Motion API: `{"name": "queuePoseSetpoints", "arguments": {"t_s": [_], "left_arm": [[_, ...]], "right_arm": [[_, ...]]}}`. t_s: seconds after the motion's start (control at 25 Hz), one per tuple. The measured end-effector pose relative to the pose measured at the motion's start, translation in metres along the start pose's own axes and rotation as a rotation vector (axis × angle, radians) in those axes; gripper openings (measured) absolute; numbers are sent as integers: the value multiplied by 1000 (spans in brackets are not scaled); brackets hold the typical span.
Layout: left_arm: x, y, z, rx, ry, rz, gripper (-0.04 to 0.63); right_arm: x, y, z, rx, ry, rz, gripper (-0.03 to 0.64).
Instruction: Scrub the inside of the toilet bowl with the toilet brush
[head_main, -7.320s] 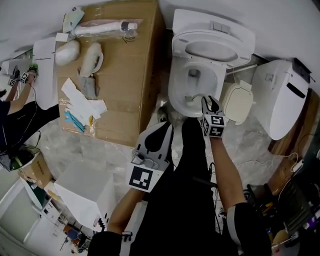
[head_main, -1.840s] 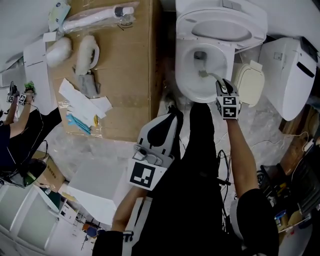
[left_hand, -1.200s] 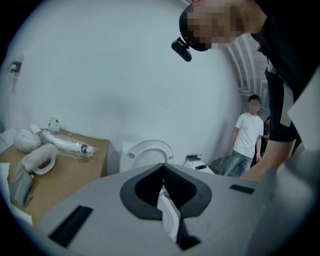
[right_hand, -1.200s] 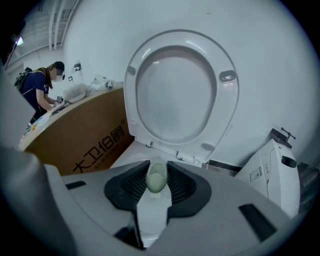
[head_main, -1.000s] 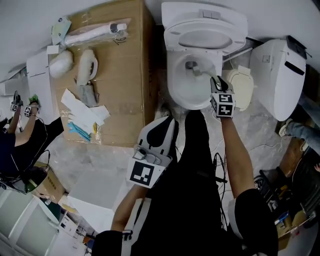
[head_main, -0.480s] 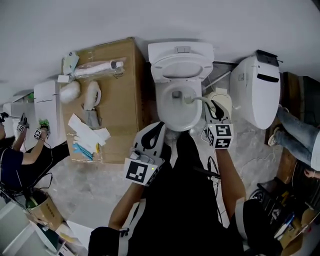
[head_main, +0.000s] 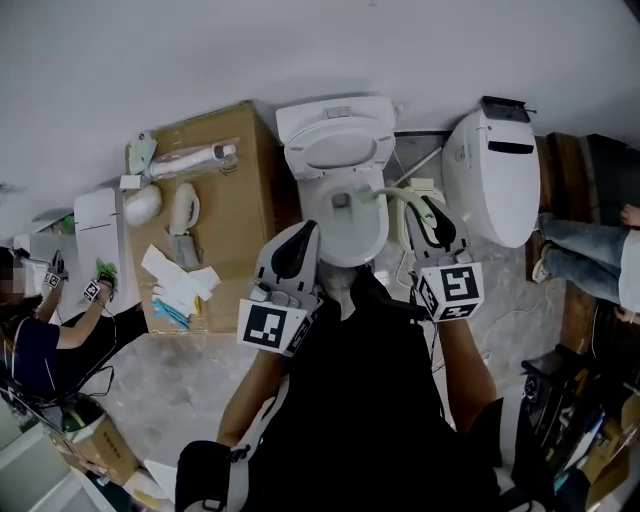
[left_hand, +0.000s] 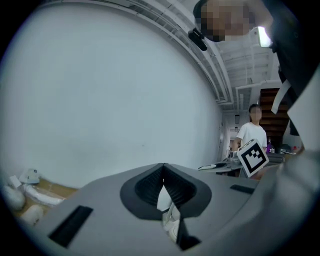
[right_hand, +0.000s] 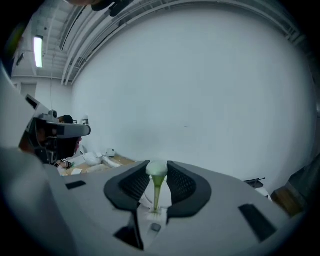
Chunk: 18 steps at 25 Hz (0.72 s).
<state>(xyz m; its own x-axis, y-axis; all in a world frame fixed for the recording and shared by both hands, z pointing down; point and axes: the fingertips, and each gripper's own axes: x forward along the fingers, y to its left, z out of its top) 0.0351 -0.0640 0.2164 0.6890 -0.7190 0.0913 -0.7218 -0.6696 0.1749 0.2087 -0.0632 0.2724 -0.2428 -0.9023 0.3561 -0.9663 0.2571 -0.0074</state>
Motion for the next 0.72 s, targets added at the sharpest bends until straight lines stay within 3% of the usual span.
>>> {"name": "queuePoseSetpoints", "arguments": {"t_s": [0.72], "left_arm": [[10, -24, 11, 38, -13, -42, 8]], "right_arm": [[-23, -15, -6, 31, 4, -42, 117]]}}
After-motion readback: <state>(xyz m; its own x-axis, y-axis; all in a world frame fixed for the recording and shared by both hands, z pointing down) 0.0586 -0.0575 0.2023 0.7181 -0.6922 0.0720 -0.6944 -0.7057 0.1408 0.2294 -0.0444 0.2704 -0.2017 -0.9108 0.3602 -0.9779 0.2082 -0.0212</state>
